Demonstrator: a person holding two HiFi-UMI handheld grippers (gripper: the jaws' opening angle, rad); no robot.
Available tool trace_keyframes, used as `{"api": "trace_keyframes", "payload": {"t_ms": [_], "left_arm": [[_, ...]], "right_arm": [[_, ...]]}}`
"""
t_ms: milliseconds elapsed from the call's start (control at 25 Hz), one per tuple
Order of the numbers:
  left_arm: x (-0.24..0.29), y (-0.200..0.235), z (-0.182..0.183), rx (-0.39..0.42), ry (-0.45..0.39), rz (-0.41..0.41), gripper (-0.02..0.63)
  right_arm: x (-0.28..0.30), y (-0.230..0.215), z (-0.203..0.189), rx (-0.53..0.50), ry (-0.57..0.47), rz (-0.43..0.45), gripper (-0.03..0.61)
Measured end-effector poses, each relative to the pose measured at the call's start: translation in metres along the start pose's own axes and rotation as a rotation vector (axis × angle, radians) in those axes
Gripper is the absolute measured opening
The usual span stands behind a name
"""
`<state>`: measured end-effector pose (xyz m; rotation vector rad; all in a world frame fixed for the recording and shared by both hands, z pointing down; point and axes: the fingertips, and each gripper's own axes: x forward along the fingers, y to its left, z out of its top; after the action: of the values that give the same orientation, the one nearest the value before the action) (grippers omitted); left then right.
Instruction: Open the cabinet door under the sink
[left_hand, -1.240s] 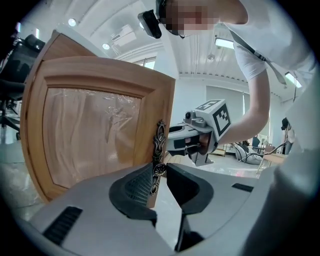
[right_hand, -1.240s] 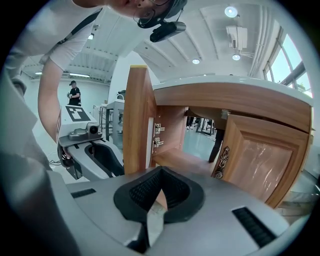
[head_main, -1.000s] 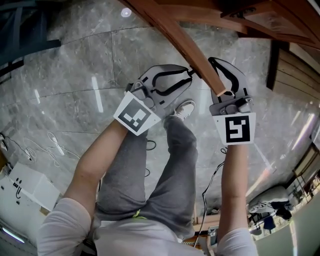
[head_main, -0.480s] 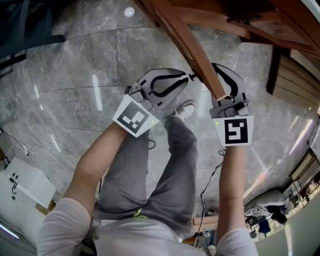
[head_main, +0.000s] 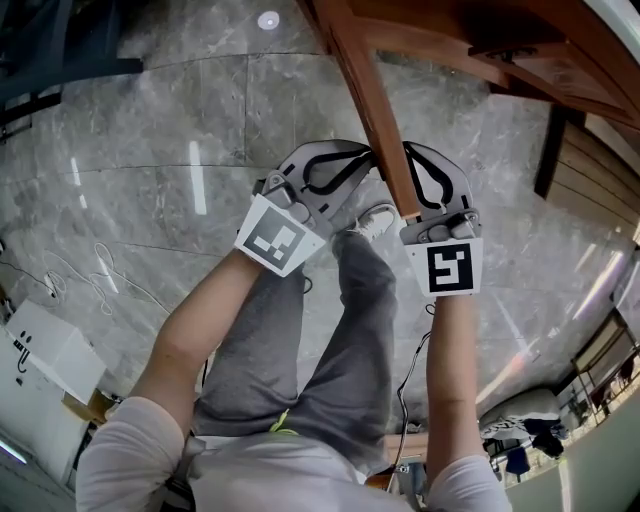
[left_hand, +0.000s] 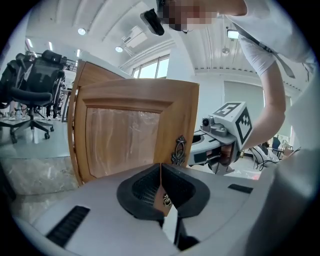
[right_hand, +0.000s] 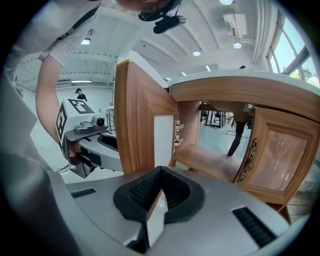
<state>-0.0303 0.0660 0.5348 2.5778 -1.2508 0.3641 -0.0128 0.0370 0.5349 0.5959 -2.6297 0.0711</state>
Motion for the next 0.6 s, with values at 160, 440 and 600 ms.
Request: {"api": "trace_keyframes", "payload": {"t_ms": [160, 440, 600], "left_arm": [[-0.010, 0.000, 0.001, -0.010, 0.003, 0.013, 0.023], [-0.020, 0.003, 0.002, -0.063, 0.012, 0.070, 0.021], [-0.031, 0.008, 0.002, -0.084, 0.027, 0.099, 0.021]], "right_arm": [[0.000, 0.007, 0.005, 0.039, -0.007, -0.008, 0.031], [0.003, 0.022, 0.016, -0.011, 0.019, 0.058, 0.031], [0.006, 0.032, 0.020, 0.020, 0.032, 0.082, 0.031]]}}
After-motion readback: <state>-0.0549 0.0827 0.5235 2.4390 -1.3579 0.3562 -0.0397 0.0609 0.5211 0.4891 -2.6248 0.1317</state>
